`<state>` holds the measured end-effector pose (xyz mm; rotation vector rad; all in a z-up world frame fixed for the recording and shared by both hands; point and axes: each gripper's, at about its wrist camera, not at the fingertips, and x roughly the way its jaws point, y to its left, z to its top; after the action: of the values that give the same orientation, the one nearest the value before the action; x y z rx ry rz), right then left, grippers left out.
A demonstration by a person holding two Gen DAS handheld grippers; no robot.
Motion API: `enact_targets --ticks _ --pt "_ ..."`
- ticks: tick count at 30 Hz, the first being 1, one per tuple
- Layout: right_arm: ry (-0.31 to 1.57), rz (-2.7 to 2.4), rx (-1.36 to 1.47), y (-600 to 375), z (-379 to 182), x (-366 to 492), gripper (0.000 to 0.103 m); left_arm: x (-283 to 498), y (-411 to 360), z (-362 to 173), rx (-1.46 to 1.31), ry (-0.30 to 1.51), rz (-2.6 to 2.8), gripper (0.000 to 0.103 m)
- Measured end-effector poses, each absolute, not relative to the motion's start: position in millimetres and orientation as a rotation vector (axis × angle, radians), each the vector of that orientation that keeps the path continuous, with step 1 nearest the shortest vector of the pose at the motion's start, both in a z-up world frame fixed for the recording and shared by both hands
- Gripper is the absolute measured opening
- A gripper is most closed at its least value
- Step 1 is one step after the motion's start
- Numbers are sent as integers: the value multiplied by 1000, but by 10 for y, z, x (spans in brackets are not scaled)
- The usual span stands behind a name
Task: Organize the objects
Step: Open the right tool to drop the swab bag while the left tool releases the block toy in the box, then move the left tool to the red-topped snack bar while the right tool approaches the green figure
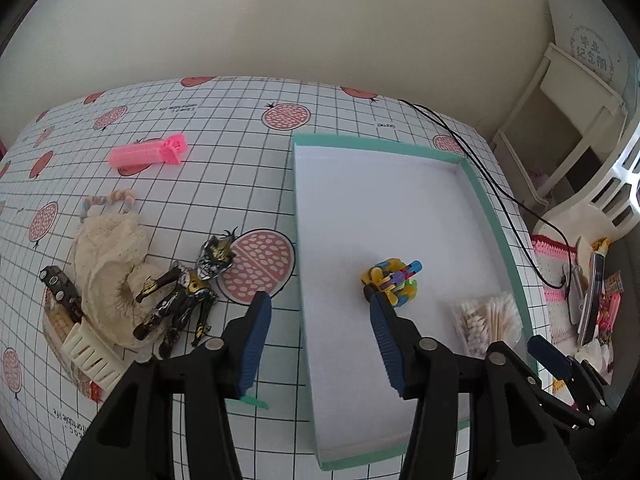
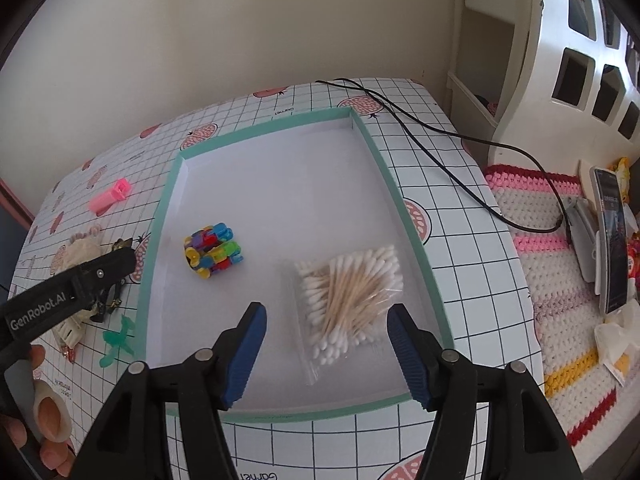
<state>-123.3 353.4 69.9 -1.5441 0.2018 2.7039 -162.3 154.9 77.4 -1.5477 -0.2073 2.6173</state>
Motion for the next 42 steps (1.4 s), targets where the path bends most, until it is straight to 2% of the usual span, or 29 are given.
enact_targets --ticks 5,7,9,11,13,17,19,32,42 --pt "207 2689 -1540 3479 682 -1179 68 -1512 1341 783 -1579 -253 2704 66" --pt "205 2682 -1540 3459 677 -1168 80 -1471 1267 774 -1595 -247 2744 75" --pt "201 2685 -1549 3432 676 -1160 83 -1448 1190 758 -1613 -251 2772 83" --pt "178 2689 -1558 3391 673 -1156 90 -1426 1112 740 -1625 -261 2792 84" --pt "148 2696 -1554 3344 680 -1140 97 -1412 1029 731 -1629 -269 2816 93" --pt "119 2700 -1559 3287 691 -1134 103 -1400 903 746 -1610 -293 2866 97" --pt "117 2697 -1558 3276 698 -1138 103 -1403 861 753 -1605 -294 2886 103" --pt "125 2650 -1589 3241 754 -1174 103 -1419 599 866 -1582 -412 2894 103" --pt "55 2713 -1561 2910 1127 -1277 103 -1419 119 1135 -1522 -495 2927 103"
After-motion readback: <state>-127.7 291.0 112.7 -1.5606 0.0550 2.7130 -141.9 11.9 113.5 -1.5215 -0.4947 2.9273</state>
